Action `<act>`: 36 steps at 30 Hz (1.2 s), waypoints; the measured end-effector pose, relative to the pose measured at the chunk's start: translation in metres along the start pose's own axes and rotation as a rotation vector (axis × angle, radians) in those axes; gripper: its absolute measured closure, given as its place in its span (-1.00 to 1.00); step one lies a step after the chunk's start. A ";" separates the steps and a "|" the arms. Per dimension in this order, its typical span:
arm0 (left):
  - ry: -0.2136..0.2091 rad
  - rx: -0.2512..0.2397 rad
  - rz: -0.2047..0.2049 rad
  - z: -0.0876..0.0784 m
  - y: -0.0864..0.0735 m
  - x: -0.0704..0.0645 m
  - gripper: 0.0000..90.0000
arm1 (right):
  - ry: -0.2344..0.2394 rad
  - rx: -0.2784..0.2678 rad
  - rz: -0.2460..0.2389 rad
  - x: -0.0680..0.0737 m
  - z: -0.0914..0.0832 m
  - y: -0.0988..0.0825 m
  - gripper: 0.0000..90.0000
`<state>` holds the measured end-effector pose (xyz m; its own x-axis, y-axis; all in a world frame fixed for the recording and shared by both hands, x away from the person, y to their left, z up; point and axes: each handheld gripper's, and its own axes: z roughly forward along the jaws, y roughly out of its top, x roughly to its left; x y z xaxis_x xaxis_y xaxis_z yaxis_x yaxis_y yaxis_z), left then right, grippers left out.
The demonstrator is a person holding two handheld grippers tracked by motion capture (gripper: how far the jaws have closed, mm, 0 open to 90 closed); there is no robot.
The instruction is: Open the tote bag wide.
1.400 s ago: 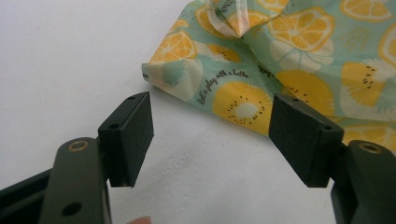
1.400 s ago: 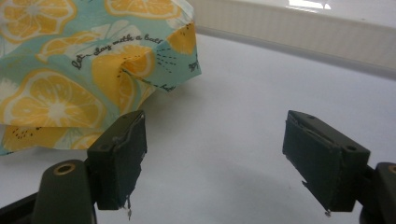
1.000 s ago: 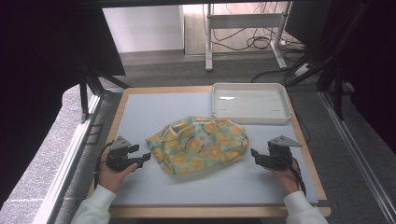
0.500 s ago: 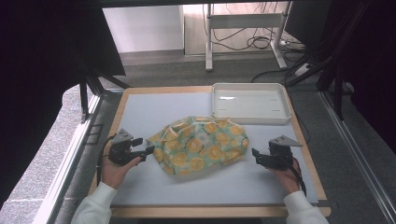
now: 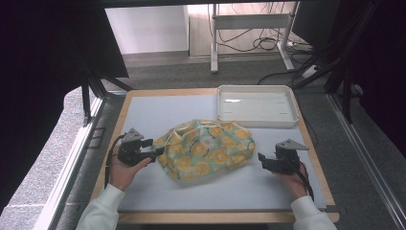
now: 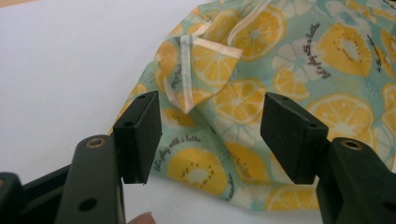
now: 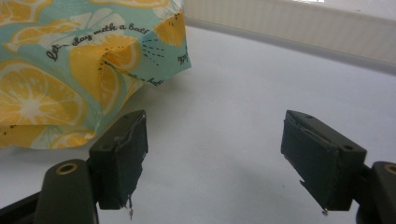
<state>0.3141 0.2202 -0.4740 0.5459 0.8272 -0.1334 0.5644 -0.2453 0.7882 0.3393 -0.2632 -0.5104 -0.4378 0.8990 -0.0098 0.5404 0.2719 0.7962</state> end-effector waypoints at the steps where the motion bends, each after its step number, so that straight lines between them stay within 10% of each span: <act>1: 0.004 0.011 0.001 0.002 0.002 0.000 -0.12 | 0.002 0.000 -0.003 0.000 0.000 0.000 -0.49; 22: -0.017 0.031 -0.001 0.026 0.027 -0.004 -0.07 | -0.007 0.013 -0.014 0.000 0.002 0.000 -0.51; 36: -0.068 0.074 0.108 0.052 0.042 -0.019 -0.07 | -0.011 0.012 -0.013 0.000 0.002 0.000 -0.52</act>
<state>0.3591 0.1680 -0.4697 0.6454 0.7583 -0.0924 0.5427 -0.3700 0.7540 0.3410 -0.2625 -0.5115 -0.4369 0.8991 -0.0263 0.5437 0.2873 0.7886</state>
